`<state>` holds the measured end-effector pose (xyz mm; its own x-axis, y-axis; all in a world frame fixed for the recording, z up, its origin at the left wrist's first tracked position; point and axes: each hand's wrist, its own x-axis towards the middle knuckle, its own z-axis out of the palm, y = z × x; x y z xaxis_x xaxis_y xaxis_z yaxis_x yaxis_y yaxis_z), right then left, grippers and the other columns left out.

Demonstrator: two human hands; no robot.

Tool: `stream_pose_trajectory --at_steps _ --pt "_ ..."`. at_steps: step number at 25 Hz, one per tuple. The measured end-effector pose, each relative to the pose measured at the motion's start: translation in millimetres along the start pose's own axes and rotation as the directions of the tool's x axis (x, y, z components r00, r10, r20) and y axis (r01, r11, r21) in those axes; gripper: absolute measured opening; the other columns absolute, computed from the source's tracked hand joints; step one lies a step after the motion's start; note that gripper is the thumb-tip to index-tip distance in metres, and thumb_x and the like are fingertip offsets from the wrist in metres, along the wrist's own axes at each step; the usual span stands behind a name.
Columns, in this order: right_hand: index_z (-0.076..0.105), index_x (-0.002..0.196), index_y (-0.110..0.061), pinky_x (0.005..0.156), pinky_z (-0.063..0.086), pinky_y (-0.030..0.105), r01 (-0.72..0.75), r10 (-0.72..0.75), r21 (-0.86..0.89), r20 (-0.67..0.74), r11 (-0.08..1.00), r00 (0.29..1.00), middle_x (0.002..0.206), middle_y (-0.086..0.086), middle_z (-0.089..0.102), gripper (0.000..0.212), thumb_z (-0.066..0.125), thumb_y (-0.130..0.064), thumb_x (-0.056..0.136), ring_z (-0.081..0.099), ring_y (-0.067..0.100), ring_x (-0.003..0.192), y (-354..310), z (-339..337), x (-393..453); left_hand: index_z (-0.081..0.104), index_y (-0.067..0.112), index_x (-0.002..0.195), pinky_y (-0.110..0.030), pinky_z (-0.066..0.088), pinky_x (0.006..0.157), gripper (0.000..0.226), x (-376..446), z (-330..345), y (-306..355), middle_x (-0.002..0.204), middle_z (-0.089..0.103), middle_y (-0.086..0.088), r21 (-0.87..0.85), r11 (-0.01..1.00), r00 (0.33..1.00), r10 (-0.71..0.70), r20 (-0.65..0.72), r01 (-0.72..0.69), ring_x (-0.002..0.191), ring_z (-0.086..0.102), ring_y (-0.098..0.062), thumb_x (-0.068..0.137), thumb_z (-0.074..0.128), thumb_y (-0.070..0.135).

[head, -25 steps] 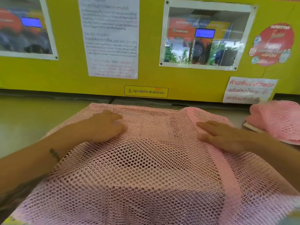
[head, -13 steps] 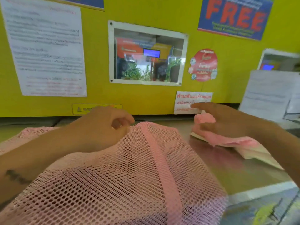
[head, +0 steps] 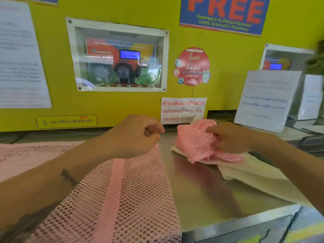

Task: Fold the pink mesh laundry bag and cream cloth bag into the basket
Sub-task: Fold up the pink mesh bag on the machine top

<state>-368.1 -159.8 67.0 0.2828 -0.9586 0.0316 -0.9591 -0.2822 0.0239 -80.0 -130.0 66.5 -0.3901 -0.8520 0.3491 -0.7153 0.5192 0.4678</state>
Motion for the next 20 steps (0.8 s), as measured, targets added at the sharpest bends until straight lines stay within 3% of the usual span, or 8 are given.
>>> stream_pose_trajectory --at_steps 2,5,7,10,14,15,18,20 --pt "0.062 0.089 -0.019 0.069 0.040 0.033 0.127 -0.120 0.068 -0.103 0.990 0.988 0.081 -0.010 0.057 0.003 0.060 -0.017 0.086 0.055 0.018 0.080 4.1 -8.0 10.3 0.065 0.035 0.107 -0.024 0.050 0.080 0.018 13.8 20.2 11.0 0.097 0.065 0.015 -0.002 1.000 1.000 -0.020 0.010 0.020 0.089 0.061 -0.001 0.090 0.061 0.029" --pt "0.060 0.084 -0.026 0.065 0.040 0.030 0.284 -0.232 0.223 -0.236 0.933 0.944 0.076 -0.011 0.058 0.006 0.063 -0.023 0.089 0.053 0.009 0.069 -9.0 -24.7 24.5 0.049 0.036 0.132 -0.029 0.051 0.087 0.052 26.4 45.5 31.5 0.110 0.061 0.014 -0.068 0.994 0.996 -0.076 0.050 0.080 0.098 0.061 -0.006 0.084 0.067 0.044" --pt "0.067 0.095 -0.021 0.060 0.046 0.025 0.392 -0.290 0.434 -0.285 0.811 0.914 0.073 -0.005 0.063 0.006 0.066 -0.021 0.089 0.057 0.008 0.063 -23.1 -35.7 31.5 0.046 0.037 0.124 -0.030 0.051 0.085 0.055 33.4 56.4 41.9 0.107 0.060 0.018 -0.114 0.985 0.992 -0.128 0.002 0.127 0.098 0.060 -0.007 0.078 0.071 0.051" --pt "0.069 0.101 -0.016 0.054 0.050 0.023 0.459 -0.305 0.596 -0.346 0.659 0.887 0.075 0.014 0.066 0.014 0.066 -0.009 0.088 0.063 0.011 0.059 -35.6 -41.5 41.8 0.061 0.024 0.096 -0.037 0.052 0.070 0.019 42.0 49.1 33.8 0.089 0.065 0.008 0.062 0.977 0.969 -0.192 -0.154 0.203 0.083 0.062 -0.017 0.086 0.060 0.040" --pt "0.067 0.098 -0.022 0.065 0.048 0.031 0.497 -0.241 0.435 -0.521 0.751 0.819 0.084 0.003 0.064 0.016 0.072 -0.014 0.085 0.058 0.007 0.064 -35.3 -43.7 61.0 0.059 0.011 0.079 -0.032 0.036 0.058 0.026 35.2 3.2 6.1 0.076 0.059 -0.003 -0.046 0.959 0.922 -0.282 -0.266 0.281 0.065 0.052 -0.021 0.090 0.064 0.034" --pt "0.064 0.106 -0.026 0.071 0.049 0.032 0.472 -0.257 0.443 -0.463 0.762 0.848 0.090 -0.001 0.062 0.024 0.074 -0.022 0.084 0.059 0.009 0.072 -33.5 -43.8 63.2 0.059 0.012 0.076 -0.030 0.035 0.057 0.026 32.1 -9.8 3.4 0.071 0.056 -0.002 -0.101 0.957 0.904 -0.290 -0.314 0.272 0.061 0.049 -0.020 0.090 0.065 0.033" --pt "0.043 0.133 -0.036 0.086 0.048 0.033 0.341 -0.359 0.381 -0.025 0.860 0.933 0.110 -0.010 0.056 0.059 0.072 -0.042 0.082 0.058 0.011 0.097 -43.4 -34.8 60.0 0.062 0.015 0.071 -0.030 0.034 0.056 0.030 23.5 -38.1 -8.0 0.068 0.062 -0.006 -0.086 0.952 0.859 -0.301 -0.415 0.293 0.060 0.052 -0.016 0.094 0.056 0.032" --pt "0.049 0.127 -0.031 0.081 0.042 0.028 0.384 -0.400 0.160 0.080 0.909 0.913 0.109 -0.013 0.050 0.042 0.064 -0.038 0.089 0.051 0.010 0.099 -56.4 -19.9 60.3 0.060 0.003 0.076 -0.033 0.033 0.058 0.035 17.8 -44.4 -20.6 0.074 0.064 -0.016 -0.030 0.948 0.860 -0.300 -0.414 0.316 0.063 0.052 -0.019 0.096 0.050 0.030"
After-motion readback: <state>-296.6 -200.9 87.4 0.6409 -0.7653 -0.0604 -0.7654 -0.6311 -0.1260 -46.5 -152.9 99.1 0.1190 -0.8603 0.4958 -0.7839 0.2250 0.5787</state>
